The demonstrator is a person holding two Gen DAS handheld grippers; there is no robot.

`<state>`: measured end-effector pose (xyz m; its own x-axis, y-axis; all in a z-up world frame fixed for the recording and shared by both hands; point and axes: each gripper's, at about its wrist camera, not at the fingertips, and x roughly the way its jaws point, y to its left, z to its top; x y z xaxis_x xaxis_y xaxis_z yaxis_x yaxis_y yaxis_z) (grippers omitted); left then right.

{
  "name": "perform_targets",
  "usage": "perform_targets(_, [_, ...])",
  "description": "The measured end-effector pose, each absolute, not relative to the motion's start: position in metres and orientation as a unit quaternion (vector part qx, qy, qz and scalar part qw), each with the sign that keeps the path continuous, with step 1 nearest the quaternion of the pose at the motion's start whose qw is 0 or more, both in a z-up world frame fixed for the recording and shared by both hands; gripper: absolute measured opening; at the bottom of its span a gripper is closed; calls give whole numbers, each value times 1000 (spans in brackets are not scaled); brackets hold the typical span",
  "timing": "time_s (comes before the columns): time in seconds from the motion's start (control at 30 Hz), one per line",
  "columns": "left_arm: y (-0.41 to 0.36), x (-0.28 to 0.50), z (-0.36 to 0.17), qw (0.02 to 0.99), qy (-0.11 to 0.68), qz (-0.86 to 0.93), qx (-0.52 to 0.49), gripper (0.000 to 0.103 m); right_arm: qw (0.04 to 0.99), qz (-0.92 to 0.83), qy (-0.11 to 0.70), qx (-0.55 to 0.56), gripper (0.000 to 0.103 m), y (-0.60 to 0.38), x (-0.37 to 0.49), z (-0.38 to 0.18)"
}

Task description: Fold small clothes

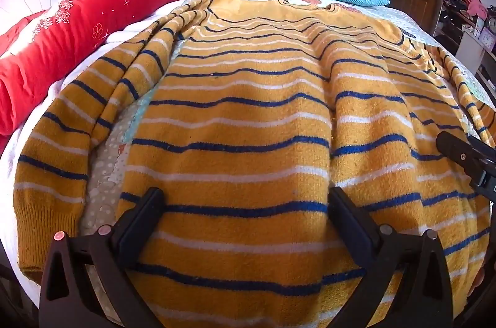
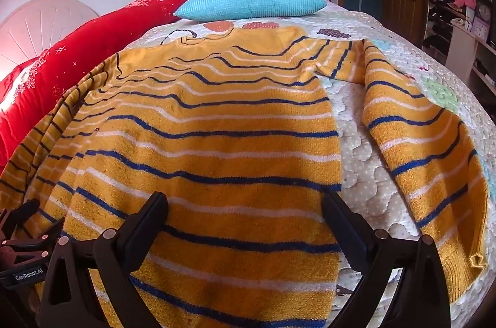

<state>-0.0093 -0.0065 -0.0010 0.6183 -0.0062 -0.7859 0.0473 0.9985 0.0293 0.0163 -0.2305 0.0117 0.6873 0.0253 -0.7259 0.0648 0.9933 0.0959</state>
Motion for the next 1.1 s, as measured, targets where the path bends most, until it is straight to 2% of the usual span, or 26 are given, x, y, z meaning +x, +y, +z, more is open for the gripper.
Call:
perform_targets(0.37, [-2,-24,2,916,398,-51,22,103,910,-32,412,22,102,-226,22,8])
perform_targets(0.7, [-5,-21,-2,905,421,-49,32,103,908,-21,417,40,102,-232,22,9])
perform_targets(0.93, [-4,-23,-2,907,415,-57,34,103,888,-8,458,31,102,-229,34,13])
perform_targets(1.03, [-3,-25,-2,909,410,-57,34,103,891,6,449,65,80,-243,19,42])
perform_targets(1.1, [-4,-28,-2,912,405,-56,36,103,907,6,410,94,80,-262,-5,72])
